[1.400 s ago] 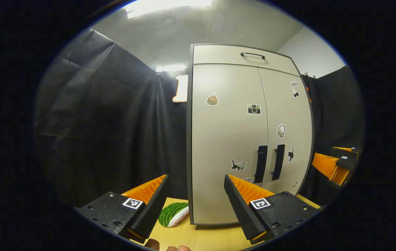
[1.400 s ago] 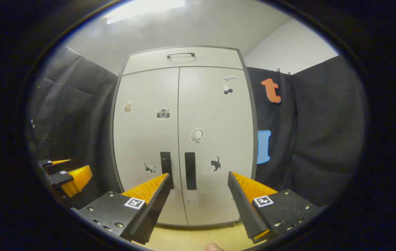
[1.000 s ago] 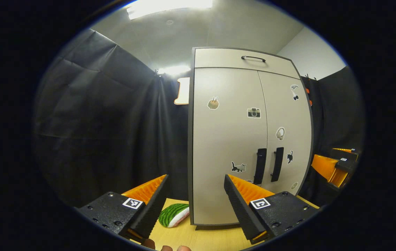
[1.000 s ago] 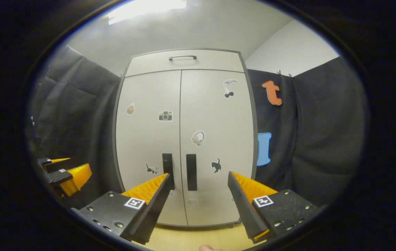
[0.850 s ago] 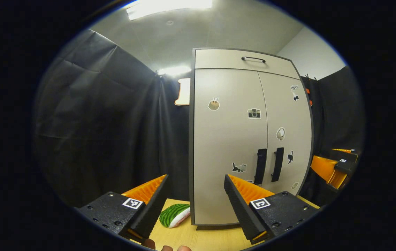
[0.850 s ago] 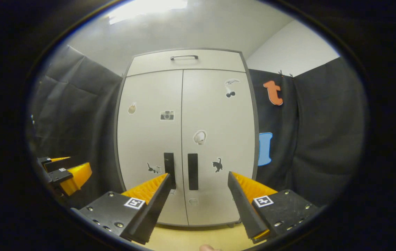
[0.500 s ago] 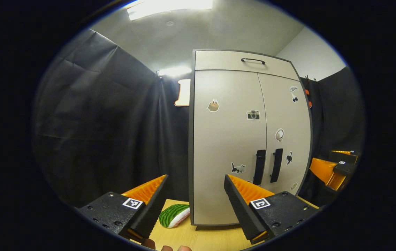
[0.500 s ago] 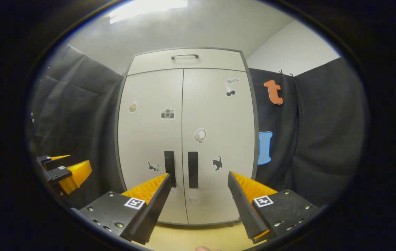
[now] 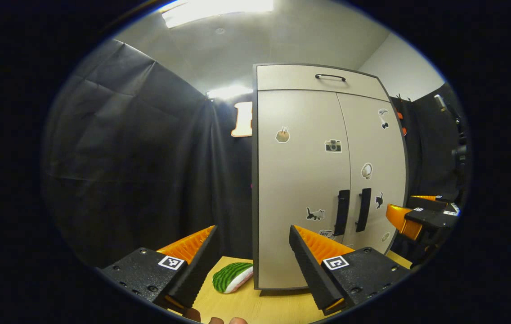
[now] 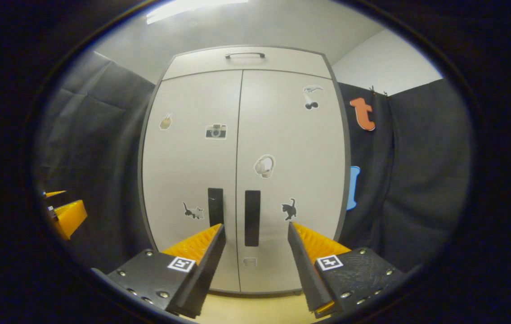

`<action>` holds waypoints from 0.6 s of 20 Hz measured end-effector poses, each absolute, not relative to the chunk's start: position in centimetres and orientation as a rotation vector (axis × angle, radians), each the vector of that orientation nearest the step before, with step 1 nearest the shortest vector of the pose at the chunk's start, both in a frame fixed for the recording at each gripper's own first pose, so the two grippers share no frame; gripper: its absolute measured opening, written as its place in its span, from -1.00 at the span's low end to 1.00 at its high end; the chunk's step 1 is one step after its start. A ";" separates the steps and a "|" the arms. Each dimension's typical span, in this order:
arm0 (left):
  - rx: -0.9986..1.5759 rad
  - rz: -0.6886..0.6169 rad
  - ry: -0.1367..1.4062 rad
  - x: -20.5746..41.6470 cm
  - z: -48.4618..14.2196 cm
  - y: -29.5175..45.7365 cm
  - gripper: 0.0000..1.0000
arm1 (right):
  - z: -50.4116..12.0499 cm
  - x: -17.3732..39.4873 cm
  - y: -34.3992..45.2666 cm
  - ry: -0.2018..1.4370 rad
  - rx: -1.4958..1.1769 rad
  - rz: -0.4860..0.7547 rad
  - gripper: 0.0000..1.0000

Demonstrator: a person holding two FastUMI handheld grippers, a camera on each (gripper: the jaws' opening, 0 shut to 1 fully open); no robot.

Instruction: Open the right door of the double-door shoe cabinet with the right hand, and open the left door with the left hand.

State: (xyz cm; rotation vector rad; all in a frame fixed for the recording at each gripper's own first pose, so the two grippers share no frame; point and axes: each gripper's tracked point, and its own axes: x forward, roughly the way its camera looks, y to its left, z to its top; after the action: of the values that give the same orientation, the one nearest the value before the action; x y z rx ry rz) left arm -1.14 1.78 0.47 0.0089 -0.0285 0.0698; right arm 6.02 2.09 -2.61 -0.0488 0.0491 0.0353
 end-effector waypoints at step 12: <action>0.011 0.188 -0.010 0.0 -1.1 6.5 0.92 | -6.8 15.7 3.3 0.117 -0.096 0.012 0.23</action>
State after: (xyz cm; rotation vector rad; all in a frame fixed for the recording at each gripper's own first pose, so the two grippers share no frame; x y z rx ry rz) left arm 0.02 6.50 -1.08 0.0109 -0.0098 0.1883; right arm 15.67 3.34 -6.76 -0.0957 0.1170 0.0121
